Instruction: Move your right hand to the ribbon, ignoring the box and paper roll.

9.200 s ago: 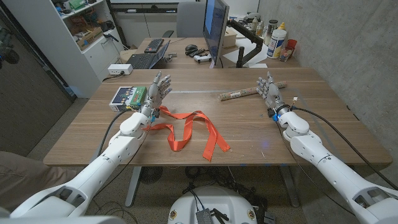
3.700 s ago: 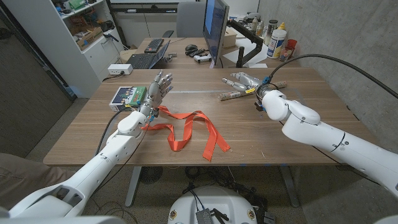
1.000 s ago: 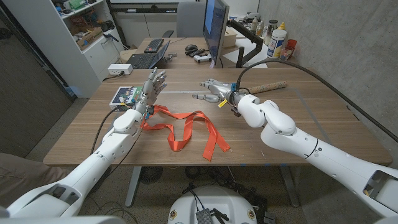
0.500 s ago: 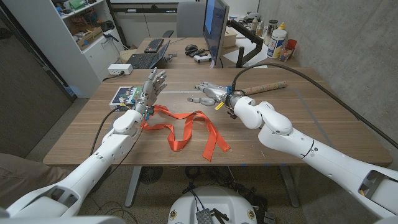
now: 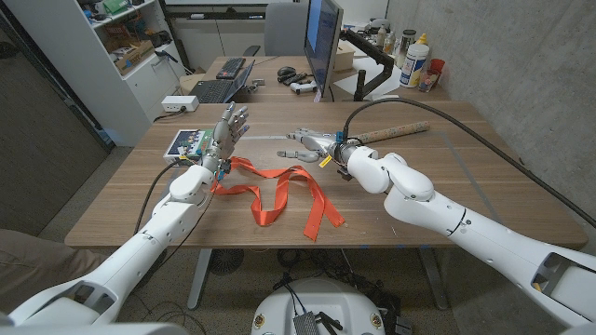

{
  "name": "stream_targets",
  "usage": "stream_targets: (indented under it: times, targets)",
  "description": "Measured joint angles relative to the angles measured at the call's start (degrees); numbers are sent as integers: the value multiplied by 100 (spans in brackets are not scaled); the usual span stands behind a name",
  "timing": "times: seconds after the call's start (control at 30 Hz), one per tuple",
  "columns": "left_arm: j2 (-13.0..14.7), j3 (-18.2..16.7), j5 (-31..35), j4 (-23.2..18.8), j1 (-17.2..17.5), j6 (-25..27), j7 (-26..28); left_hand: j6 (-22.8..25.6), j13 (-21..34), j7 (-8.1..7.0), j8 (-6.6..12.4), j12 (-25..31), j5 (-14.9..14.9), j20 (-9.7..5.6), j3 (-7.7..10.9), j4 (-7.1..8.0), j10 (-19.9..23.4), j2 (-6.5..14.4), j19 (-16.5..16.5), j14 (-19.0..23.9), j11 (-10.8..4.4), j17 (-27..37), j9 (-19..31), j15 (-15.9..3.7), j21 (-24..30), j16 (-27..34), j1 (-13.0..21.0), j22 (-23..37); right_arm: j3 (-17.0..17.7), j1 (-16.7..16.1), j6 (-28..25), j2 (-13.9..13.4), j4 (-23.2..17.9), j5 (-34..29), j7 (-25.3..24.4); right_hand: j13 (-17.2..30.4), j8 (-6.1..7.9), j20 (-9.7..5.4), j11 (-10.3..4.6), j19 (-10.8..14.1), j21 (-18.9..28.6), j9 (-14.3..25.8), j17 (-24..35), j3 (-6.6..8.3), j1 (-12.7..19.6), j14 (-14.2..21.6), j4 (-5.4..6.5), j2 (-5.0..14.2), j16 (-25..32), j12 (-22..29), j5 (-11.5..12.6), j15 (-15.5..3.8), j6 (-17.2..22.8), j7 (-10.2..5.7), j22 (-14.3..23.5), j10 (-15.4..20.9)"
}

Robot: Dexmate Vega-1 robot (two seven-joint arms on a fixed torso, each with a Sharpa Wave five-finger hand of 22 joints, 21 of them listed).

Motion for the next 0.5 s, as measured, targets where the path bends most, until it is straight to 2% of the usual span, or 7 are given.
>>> stream_targets:
  times: [0.5]
  targets:
    - [69,-62,28,-160,95,47,138,0,0,0,0,22,0,0,0,0,0,0,0,0,0,0,0,0,0,0,0,0,-79,19,42,71,113,-85,6,0,-1,21,30,-21,0,0,-13,-16,28,-31,-16,-26,-23,0,0,32,-52,-9,0,-30]
